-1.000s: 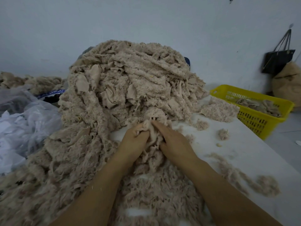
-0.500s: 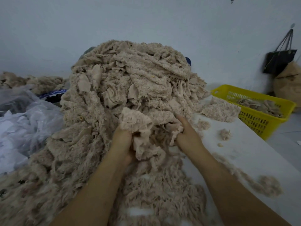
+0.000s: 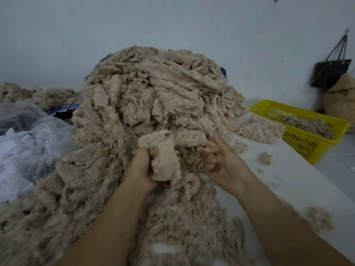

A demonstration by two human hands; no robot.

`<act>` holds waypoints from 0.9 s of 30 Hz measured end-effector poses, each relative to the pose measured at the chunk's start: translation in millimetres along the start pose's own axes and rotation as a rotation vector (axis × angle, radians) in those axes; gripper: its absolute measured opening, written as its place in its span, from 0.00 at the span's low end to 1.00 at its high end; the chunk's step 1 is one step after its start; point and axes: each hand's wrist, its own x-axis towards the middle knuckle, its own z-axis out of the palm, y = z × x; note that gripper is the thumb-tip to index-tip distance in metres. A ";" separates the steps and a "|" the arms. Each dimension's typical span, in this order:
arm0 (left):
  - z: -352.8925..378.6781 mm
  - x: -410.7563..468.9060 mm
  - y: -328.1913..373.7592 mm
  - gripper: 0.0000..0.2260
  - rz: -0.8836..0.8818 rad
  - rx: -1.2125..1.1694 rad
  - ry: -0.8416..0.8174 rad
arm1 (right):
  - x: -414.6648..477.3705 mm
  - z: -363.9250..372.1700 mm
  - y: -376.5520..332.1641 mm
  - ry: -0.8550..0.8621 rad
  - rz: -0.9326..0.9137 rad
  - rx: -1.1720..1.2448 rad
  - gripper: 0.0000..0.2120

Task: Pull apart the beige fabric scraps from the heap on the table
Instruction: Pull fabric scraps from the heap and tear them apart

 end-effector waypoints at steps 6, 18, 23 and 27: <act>-0.7 0.2 3.9 0.18 -0.015 -0.220 -0.101 | 4.3 4.6 20.4 0.114 -0.306 -1.248 0.12; -5.2 4.1 6.9 0.18 0.026 -0.374 -0.028 | 1.3 12.4 36.0 -0.174 -0.584 -1.363 0.06; -7.3 11.1 14.2 0.15 0.178 -0.552 0.046 | -4.8 11.6 16.6 0.076 -0.228 -0.630 0.21; 0.7 5.5 1.7 0.11 0.309 -0.171 0.128 | -3.6 11.6 11.6 -0.046 -0.098 -0.240 0.16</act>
